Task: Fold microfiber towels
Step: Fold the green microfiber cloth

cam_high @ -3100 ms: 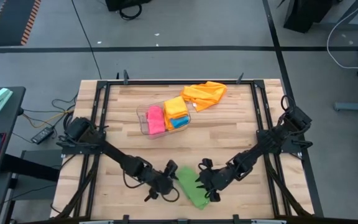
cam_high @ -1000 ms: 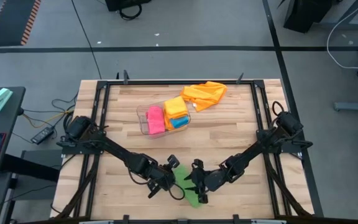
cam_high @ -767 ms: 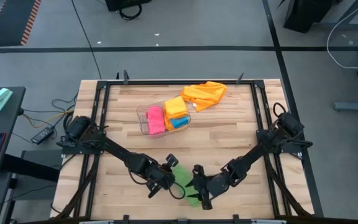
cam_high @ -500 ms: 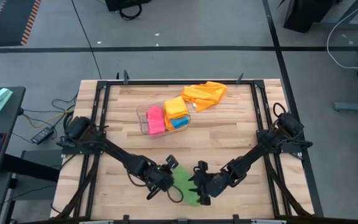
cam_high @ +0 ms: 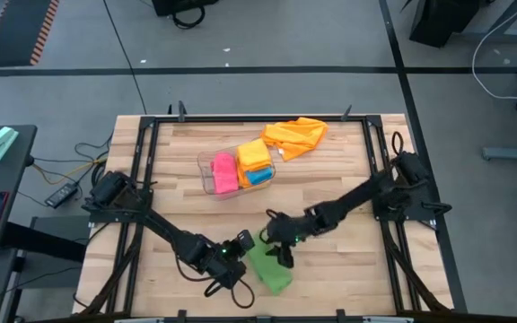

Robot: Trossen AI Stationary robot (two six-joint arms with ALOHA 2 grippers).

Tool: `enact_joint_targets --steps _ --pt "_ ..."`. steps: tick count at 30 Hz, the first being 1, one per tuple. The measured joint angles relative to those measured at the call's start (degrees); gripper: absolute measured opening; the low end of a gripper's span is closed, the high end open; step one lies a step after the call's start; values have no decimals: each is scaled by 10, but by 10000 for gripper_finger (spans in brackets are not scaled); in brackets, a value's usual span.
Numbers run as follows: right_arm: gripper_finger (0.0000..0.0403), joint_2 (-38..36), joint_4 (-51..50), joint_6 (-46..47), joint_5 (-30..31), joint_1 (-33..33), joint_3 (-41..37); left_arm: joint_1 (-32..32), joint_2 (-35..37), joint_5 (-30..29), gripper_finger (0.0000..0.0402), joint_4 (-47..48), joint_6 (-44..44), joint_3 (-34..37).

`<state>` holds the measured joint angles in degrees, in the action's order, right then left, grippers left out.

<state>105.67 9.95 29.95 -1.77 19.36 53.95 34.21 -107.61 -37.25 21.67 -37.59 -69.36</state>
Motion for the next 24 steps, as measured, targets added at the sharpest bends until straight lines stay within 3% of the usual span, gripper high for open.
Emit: enact_joint_targets --steps 6,13,24 --pt "222 0 5 -29 -166 -74 0 5 0 -22 10 1 -31 0" --pt "255 0 5 -50 -291 -147 0 5 0 -29 14 -1 -36 0" --pt "280 5 35 -59 -322 -166 0 6 0 -101 16 -8 -52 0"
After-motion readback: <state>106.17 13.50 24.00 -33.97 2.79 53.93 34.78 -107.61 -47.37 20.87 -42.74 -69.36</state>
